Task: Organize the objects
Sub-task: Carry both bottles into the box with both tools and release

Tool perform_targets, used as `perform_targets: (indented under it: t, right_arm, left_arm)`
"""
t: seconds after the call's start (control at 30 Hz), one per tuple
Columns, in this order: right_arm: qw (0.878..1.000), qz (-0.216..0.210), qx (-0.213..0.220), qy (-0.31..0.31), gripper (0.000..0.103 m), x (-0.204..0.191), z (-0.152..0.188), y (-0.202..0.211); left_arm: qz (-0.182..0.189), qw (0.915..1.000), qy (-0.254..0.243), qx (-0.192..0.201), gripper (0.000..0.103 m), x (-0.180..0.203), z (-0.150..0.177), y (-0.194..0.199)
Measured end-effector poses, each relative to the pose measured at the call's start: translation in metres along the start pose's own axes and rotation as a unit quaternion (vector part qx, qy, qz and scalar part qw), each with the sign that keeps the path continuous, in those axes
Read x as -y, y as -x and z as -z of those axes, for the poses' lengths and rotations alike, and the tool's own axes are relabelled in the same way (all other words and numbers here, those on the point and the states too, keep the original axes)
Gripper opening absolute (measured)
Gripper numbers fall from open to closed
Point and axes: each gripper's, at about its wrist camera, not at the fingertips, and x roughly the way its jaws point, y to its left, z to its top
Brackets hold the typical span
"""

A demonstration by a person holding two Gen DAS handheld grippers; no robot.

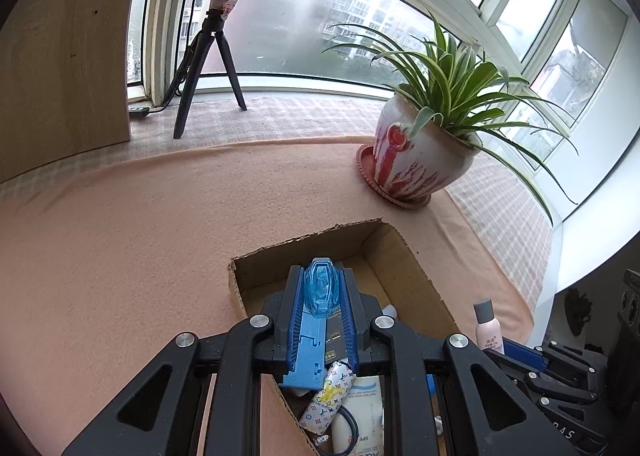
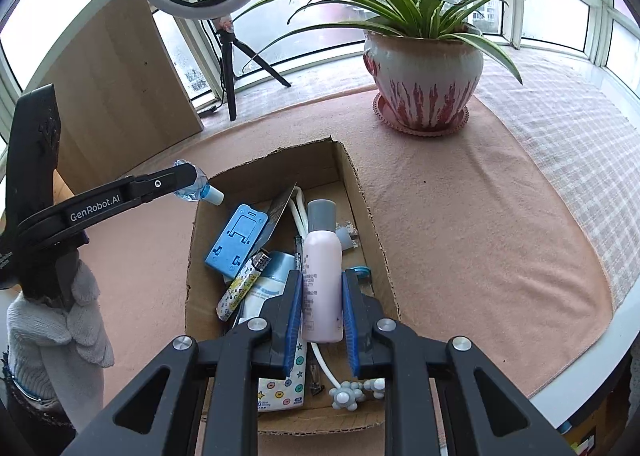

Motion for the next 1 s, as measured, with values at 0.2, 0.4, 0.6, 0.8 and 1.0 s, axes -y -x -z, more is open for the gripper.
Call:
perform_targets:
  t: [0.2, 0.4, 0.6, 0.8, 1.0]
  right_arm:
    - [1.000, -0.001, -0.002, 0.010, 0.030, 0.000, -0.013, -0.011]
    - [1.000, -0.010, 0.006, 0.003, 0.049, 0.003, -0.014, -0.009]
    - [1.000, -0.013, 0.003, 0.000, 0.049, 0.003, -0.013, -0.009]
    - [1.000, -0.014, 0.001, -0.001, 0.049, -0.001, -0.011, -0.008]
    - [1.000, -0.016, -0.001, -0.005, 0.049, -0.008, -0.005, -0.005]
  left_arm:
    - [-0.009, 0.9999, 0.013, 0.000, 0.058, -0.005, -0.008, -0.011]
    - [-0.017, 0.9998, 0.012, -0.001, 0.058, -0.009, -0.008, -0.010]
    - [-0.019, 0.9998, 0.005, -0.004, 0.058, -0.008, -0.007, -0.007]
    - [-0.019, 0.9998, 0.003, -0.010, 0.058, -0.010, -0.001, -0.001]
    - [-0.016, 0.9997, 0.001, -0.018, 0.058, -0.013, 0.010, 0.013]
